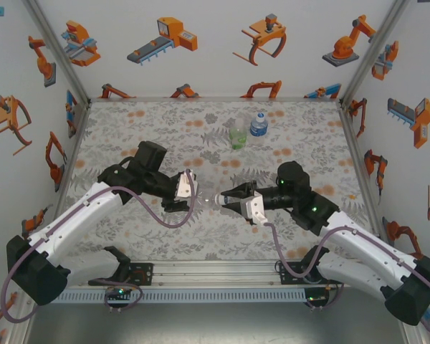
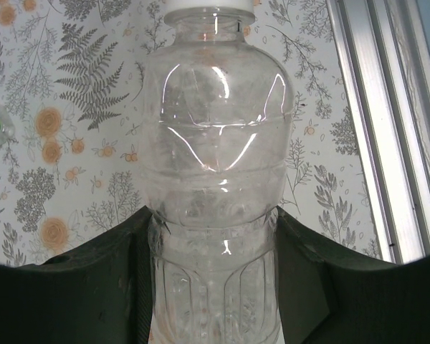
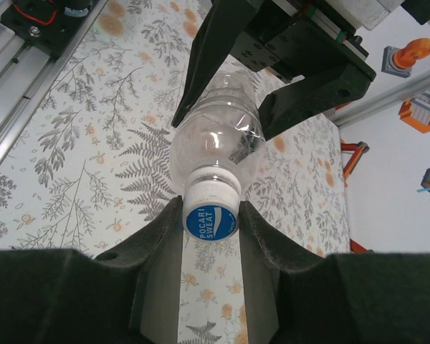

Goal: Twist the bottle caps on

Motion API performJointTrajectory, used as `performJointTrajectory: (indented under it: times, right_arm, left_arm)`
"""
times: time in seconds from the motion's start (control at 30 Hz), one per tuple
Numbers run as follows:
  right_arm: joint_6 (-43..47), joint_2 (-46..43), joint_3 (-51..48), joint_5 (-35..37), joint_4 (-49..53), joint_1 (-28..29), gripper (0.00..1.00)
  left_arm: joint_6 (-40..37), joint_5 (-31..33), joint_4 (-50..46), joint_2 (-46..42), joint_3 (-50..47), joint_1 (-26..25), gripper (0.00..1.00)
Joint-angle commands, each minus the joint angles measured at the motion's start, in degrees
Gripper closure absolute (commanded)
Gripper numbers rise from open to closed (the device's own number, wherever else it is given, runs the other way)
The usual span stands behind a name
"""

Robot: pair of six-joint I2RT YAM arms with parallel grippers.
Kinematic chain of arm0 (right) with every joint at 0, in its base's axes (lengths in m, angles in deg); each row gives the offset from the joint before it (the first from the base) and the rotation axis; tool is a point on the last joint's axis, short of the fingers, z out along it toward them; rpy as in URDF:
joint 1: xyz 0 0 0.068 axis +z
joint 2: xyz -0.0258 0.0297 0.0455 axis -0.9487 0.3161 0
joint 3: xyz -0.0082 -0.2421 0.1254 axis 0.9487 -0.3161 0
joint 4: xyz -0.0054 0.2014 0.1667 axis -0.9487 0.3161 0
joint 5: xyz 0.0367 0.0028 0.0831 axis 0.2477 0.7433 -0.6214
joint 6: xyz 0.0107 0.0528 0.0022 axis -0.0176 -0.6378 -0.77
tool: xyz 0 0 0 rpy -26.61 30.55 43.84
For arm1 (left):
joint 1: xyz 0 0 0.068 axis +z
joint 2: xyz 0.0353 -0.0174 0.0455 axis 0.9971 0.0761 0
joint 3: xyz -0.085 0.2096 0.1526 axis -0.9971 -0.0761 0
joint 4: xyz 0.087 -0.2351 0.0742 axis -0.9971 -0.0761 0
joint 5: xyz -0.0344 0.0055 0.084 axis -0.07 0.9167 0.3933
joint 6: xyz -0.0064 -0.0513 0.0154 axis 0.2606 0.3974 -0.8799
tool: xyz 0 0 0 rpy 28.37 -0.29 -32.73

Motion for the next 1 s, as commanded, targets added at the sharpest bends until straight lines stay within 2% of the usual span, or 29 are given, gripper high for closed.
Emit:
performJointTrajectory:
  times: [0.0, 0.17, 0.37, 0.5, 0.7, 0.8, 0.97]
  right_arm:
    - [2.0, 1.4, 1.0, -2.3, 0.3, 0.2, 1.00]
    - [1.0, 2.2, 0.9, 0.5, -2.4, 0.8, 1.00]
    - [-15.0, 1.9, -0.6, 3.2, -8.2, 0.9, 1.00]
    - [-35.7, 0.6, -4.2, 8.7, -16.5, 0.9, 1.00]
    - [-66.0, -0.9, -8.7, 20.3, -22.4, 0.9, 1.00]
    - [-79.8, -1.2, -9.3, 26.0, -20.8, 0.9, 1.00]
    - [-101.3, -0.3, -7.5, 28.0, -15.2, 1.0, 1.00]
  left_arm:
    - [-1.2, -5.6, 1.7, -0.5, 0.7, -0.3, 1.00]
    - [-1.0, -6.2, 1.5, 0.0, 1.1, -0.3, 1.00]
    - [-0.9, -6.1, 1.2, 0.0, 1.2, -0.3, 1.00]
    - [-0.9, -5.9, 1.3, 0.0, 1.4, -0.3, 1.00]
    - [-0.8, -5.9, 1.3, 0.1, 1.6, -0.3, 1.00]
    - [-0.8, -5.8, 1.3, 0.0, 1.6, -0.3, 1.00]
    - [-0.7, -5.9, 1.3, 0.1, 1.8, -0.3, 1.00]
